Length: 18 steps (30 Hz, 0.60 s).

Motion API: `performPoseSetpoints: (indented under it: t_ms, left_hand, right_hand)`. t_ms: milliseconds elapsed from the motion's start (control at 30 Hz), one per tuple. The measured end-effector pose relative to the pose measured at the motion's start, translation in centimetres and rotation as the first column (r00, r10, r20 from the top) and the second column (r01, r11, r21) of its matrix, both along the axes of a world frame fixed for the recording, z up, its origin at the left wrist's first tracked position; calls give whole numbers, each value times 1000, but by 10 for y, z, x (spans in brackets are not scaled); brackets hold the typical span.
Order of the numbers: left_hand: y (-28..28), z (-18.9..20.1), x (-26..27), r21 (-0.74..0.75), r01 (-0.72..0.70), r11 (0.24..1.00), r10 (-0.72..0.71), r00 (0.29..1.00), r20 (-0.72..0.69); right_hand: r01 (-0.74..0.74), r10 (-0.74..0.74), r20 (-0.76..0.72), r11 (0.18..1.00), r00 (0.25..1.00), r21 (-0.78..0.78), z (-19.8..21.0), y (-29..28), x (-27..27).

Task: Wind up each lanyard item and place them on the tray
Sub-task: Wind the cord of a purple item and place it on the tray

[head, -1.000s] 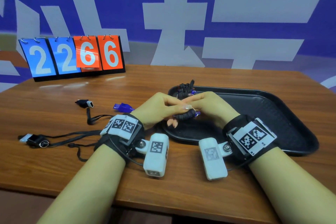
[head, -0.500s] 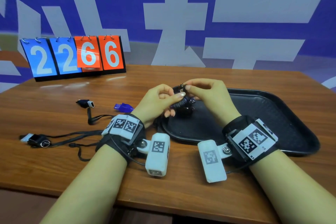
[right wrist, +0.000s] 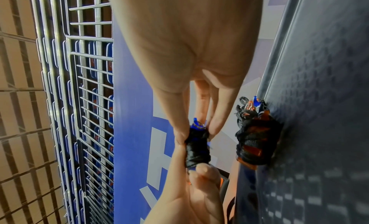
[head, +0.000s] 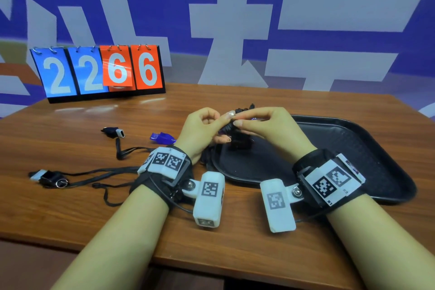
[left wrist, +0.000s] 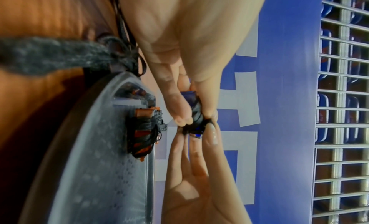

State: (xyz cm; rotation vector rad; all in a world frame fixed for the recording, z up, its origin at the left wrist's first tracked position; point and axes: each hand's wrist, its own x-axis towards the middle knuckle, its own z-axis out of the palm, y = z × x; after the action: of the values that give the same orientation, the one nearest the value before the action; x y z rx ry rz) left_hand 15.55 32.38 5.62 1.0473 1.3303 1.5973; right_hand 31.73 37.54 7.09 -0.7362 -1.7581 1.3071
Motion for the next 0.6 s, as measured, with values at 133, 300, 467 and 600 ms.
performPoseSetpoints:
  t_ms: [133, 300, 467, 600]
  left_hand:
    - [0, 2, -3, -39, 59, 997, -58, 998, 25]
    - [-6, 8, -7, 14, 159, 987, -158, 966, 206]
    - [-6, 24, 0, 2, 158, 987, -157, 981, 113]
    - [4, 45, 11, -23, 106, 994, -109, 978, -177]
  right_hand:
    - [12, -12, -5, 1000, 1000, -21, 2, 0, 2]
    - [82, -82, 0, 997, 997, -6, 6, 4, 7]
    - [66, -69, -69, 997, 995, -52, 18, 5, 17]
    - [53, -63, -135, 996, 989, -75, 31, 13, 30]
